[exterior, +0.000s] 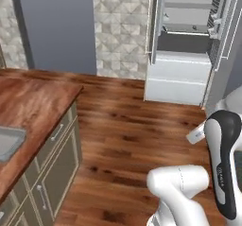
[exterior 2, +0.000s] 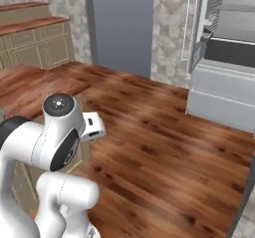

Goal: Place one potato and one fish in each tupperware on the nearby counter, to pack two identical lunches.

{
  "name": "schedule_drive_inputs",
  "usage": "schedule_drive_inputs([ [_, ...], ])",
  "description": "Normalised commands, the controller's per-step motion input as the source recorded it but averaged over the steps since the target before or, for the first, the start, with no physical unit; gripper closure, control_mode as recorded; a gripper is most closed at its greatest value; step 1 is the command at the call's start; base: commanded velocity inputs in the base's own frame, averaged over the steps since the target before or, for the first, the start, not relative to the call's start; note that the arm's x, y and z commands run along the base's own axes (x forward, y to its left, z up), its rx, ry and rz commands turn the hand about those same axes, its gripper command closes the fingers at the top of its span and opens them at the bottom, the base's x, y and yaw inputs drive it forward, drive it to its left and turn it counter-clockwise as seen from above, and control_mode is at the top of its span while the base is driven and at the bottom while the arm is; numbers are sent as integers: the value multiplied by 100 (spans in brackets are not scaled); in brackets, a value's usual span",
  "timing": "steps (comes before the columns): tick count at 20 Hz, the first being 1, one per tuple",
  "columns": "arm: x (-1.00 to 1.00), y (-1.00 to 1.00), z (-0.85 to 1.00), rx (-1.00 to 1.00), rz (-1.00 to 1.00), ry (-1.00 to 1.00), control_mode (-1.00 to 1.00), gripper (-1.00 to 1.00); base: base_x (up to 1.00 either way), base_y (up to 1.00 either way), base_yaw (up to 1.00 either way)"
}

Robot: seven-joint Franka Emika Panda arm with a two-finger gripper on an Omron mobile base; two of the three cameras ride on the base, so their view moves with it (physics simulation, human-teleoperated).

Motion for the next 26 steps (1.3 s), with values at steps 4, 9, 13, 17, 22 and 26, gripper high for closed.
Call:
schedule_drive_inputs([
  [4, 0, 0, 0, 0, 0, 0, 100, -100, 17, -6, -87],
  [9, 0, 0, 0, 0, 0, 0, 100, -100, 81, 75, -60],
  [13, 0, 0, 0, 0, 0, 0, 100, -100, 100, 100, -38],
  [17, 0, 0, 0, 0, 0, 0, 100, -100, 100, 79, -20],
  [22, 0, 0, 0, 0, 0, 0, 100, -100, 93, -27, 1],
  [26, 0, 0, 0, 0, 0, 0, 100, -100, 61, -78, 16],
])
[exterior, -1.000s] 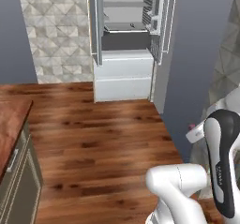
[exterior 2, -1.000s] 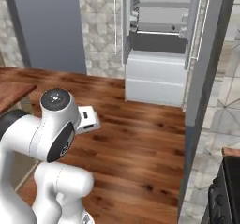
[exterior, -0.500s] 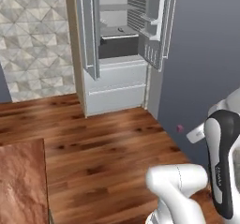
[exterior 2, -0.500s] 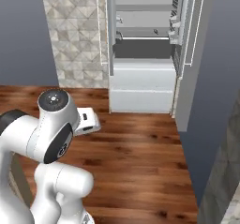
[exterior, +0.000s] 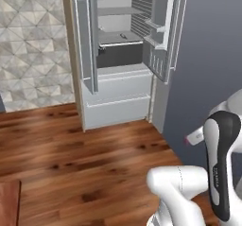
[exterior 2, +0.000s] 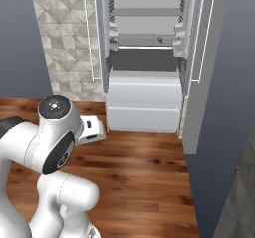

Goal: Place one potato and one fish in each tupperware on the nearby counter, to pack two identical lunches.

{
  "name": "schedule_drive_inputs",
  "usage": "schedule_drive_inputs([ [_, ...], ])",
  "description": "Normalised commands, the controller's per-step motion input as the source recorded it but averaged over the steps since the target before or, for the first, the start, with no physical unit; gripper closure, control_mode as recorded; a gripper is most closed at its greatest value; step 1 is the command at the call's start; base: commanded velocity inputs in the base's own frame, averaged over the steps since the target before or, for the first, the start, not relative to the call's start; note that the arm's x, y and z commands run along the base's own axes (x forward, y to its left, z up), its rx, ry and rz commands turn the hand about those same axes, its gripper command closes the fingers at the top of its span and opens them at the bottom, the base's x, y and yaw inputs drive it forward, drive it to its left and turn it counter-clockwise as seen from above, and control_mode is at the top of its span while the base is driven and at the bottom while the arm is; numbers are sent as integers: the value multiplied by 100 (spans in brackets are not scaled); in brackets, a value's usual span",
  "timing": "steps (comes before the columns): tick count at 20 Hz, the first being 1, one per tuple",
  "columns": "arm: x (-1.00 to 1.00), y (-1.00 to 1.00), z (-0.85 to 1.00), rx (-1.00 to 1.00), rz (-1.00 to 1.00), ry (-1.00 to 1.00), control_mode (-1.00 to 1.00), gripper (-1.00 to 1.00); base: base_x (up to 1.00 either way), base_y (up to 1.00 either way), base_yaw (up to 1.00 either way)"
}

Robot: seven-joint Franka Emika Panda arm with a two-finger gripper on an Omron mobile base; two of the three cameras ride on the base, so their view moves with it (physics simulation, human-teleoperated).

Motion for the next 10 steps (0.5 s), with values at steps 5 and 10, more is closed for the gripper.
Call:
schedule_drive_inputs([
  [5, 0, 0, 0, 0, 0, 0, 100, -100, 56, -59, 18],
  [10, 0, 0, 0, 0, 0, 0, 100, -100, 71, -7, 11],
])
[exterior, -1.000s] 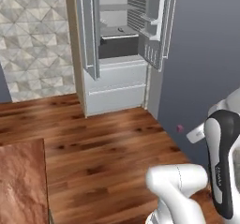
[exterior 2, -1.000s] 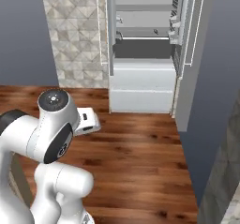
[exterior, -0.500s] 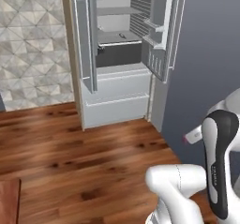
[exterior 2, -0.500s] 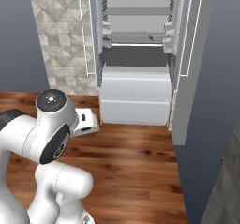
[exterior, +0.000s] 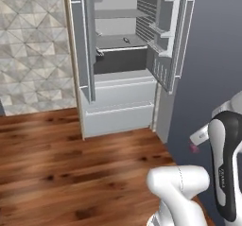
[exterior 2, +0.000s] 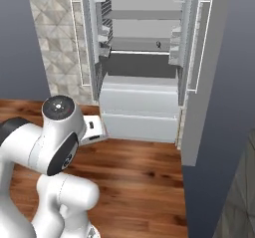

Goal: Place one potato and one fish in each tupperware on the nearby counter, to pack two identical lunches.

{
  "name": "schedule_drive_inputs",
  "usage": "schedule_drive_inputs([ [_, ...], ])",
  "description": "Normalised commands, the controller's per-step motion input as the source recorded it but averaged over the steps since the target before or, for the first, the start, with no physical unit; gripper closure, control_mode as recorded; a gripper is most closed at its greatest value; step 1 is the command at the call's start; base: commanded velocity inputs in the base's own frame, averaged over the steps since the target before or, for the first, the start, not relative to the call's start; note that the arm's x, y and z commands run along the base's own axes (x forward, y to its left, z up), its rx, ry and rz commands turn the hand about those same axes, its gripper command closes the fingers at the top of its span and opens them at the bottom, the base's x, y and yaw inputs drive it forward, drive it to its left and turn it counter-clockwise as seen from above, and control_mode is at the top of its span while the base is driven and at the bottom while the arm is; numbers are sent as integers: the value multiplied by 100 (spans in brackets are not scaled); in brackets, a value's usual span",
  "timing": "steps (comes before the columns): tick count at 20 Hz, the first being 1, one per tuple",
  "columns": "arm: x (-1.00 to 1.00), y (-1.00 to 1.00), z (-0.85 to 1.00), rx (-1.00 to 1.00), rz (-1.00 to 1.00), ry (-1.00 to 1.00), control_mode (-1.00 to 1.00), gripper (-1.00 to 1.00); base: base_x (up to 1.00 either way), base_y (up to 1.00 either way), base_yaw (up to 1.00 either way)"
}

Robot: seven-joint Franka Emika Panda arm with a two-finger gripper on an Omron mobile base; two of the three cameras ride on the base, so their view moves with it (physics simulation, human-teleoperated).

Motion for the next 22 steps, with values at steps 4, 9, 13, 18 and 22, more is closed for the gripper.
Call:
schedule_drive_inputs([
  [4, 0, 0, 0, 0, 0, 0, 100, -100, 99, 0, 8],
  [9, 0, 0, 0, 0, 0, 0, 100, -100, 92, -19, 6],
  [13, 0, 0, 0, 0, 0, 0, 100, -100, 86, -30, 3],
  [18, 0, 0, 0, 0, 0, 0, 100, -100, 79, -30, 3],
  [22, 0, 0, 0, 0, 0, 0, 100, -100, 68, -20, 1],
])
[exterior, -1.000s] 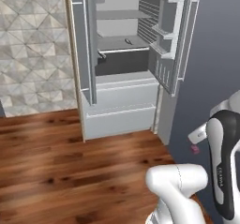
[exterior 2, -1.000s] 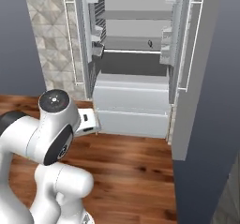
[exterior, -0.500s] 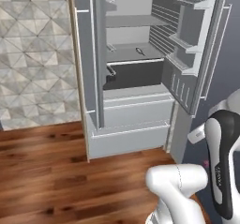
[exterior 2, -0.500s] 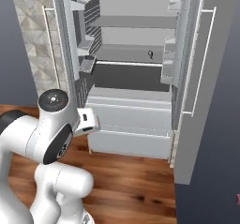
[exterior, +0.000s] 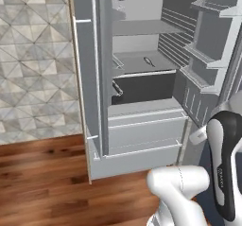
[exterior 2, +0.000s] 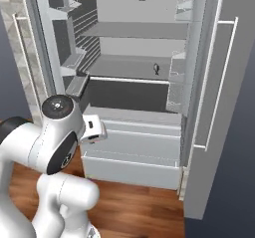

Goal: Place one potato and one fish in each tupperware on the nearby counter, to pack two identical lunches.

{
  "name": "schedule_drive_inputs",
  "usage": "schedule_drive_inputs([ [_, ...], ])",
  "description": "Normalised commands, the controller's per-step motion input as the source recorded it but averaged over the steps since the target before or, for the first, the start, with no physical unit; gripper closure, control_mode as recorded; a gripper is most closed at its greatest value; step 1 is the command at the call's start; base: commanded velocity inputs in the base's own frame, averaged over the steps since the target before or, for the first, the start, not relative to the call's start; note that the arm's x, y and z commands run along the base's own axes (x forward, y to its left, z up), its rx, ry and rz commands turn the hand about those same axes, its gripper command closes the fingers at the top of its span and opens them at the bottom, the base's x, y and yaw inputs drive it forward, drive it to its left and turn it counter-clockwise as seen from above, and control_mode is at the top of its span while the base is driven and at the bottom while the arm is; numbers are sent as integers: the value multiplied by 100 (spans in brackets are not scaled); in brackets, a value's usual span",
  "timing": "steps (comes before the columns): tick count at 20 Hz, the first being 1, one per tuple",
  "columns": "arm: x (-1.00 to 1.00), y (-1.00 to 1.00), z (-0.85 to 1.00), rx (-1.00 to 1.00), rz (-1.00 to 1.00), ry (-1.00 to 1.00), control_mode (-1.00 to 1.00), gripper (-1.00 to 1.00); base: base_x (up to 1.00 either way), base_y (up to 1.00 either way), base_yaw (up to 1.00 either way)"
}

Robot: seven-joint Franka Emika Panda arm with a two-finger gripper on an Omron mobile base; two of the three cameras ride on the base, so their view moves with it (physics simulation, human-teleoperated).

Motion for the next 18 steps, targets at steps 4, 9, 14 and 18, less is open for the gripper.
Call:
schedule_drive_inputs([
  [4, 0, 0, 0, 0, 0, 0, 100, -100, 64, -18, 0],
  [9, 0, 0, 0, 0, 0, 0, 100, -100, 60, -15, 0],
  [14, 0, 0, 0, 0, 0, 0, 100, -100, 47, -36, 0],
  [18, 0, 0, 0, 0, 0, 0, 100, -100, 44, -37, 0],
])
